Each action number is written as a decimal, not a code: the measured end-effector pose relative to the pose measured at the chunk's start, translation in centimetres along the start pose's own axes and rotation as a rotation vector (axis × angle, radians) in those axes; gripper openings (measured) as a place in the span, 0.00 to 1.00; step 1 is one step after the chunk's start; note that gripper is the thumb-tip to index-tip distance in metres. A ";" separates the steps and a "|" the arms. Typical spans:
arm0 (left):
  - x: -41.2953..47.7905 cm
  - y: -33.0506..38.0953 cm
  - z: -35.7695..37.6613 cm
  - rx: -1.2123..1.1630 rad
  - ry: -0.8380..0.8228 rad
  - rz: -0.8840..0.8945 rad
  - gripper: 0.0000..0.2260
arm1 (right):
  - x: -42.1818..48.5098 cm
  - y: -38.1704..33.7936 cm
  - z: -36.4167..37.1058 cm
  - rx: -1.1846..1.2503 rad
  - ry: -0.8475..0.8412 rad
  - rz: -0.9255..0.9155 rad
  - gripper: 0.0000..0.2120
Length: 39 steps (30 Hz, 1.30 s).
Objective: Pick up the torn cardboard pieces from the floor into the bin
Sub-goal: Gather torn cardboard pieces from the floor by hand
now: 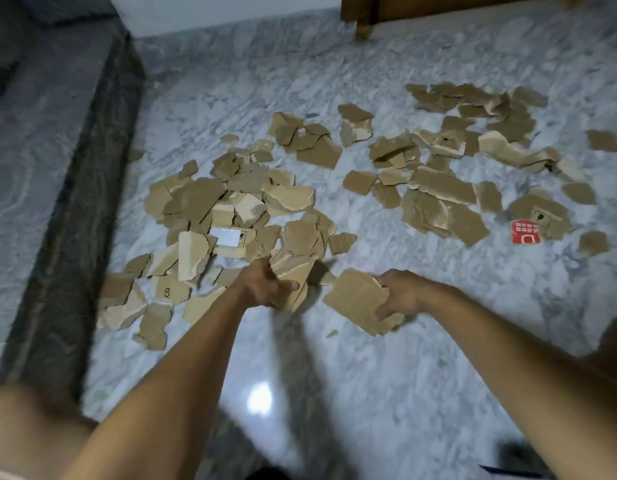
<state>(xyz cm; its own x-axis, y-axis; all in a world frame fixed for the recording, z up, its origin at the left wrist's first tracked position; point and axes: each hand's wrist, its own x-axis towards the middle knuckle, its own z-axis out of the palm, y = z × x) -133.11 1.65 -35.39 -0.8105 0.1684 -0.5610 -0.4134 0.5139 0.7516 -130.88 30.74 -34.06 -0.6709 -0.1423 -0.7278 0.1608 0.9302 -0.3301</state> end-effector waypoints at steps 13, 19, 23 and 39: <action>-2.4 -12.0 -5.1 0.763 0.195 -0.291 0.30 | 4.3 -7.9 10.0 -0.217 0.163 0.013 0.33; -2.0 -11.2 -5.8 0.748 0.228 -0.262 0.31 | 5.6 -7.8 9.7 -0.120 0.091 0.062 0.31; -1.3 -11.3 -5.7 0.679 0.186 -0.280 0.35 | 5.6 -7.6 9.4 -0.133 -0.056 0.054 0.30; -0.8 -11.7 -5.4 0.695 0.232 -0.252 0.40 | 12.6 -17.6 5.5 -0.570 0.289 -0.285 0.16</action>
<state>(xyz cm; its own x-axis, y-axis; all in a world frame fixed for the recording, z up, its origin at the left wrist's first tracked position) -129.86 -8.99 -41.87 -0.8247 -0.1646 -0.5411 -0.3036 0.9361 0.1778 -138.24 10.71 -40.73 -0.8088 -0.3851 -0.4444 -0.4021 0.9136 -0.0598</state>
